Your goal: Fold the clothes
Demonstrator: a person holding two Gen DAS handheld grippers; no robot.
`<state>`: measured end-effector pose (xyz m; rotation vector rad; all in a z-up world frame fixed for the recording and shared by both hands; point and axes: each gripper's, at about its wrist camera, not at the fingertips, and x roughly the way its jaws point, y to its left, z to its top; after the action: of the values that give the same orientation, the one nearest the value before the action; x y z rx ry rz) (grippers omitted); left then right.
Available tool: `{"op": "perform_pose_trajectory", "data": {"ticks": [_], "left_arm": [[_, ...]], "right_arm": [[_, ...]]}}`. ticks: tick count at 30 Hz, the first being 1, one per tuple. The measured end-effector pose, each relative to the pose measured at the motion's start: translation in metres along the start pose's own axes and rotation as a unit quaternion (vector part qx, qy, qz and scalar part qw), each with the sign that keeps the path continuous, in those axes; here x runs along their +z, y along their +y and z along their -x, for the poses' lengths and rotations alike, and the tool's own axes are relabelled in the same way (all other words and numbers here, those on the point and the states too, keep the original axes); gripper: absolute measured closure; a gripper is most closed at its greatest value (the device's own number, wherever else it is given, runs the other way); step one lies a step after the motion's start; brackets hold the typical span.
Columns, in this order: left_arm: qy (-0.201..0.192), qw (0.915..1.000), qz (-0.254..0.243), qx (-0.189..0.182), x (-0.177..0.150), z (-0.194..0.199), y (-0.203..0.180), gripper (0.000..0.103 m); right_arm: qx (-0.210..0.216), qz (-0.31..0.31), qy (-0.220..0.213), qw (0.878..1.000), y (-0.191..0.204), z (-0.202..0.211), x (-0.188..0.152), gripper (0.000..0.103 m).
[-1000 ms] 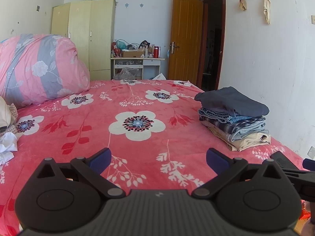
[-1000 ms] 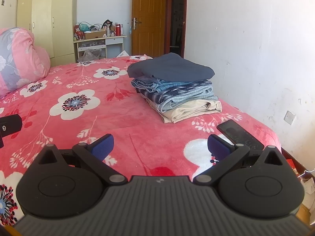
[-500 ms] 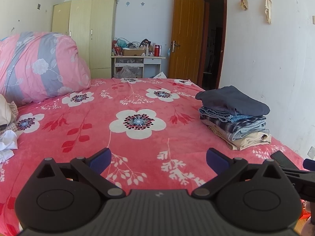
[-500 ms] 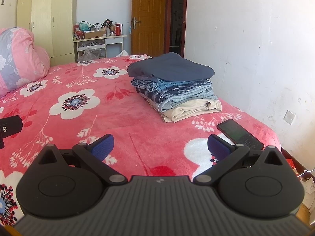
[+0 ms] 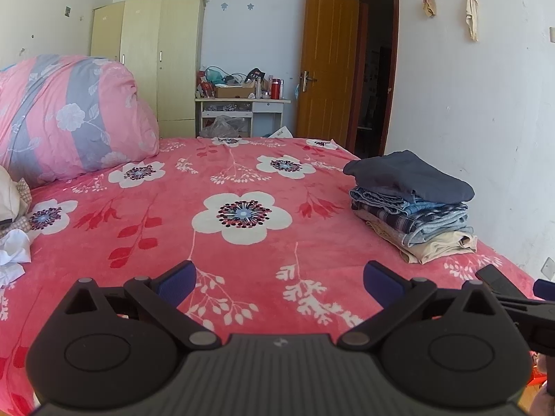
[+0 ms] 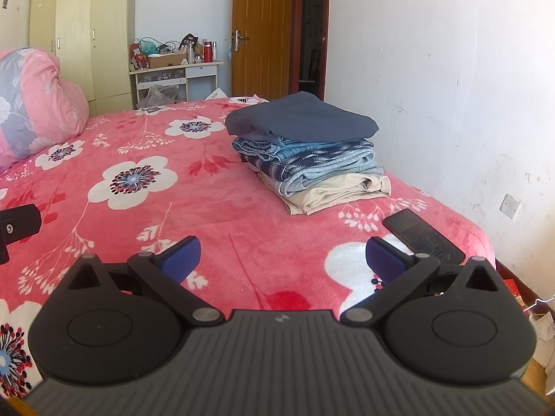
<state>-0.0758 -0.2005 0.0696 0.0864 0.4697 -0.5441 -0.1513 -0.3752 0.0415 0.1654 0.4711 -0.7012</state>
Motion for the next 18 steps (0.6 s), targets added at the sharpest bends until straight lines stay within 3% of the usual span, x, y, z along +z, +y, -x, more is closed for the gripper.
{"op": "perform_pose_trajectory", "data": {"ticks": [18], "left_arm": [[0.001,1.0000,-0.001,-0.003,0.0012,0.0008,-0.0002,0.000]], "right_arm": [[0.003,-0.004,0.001,1.000,0.0002,0.0007,-0.0003,0.001]]}}
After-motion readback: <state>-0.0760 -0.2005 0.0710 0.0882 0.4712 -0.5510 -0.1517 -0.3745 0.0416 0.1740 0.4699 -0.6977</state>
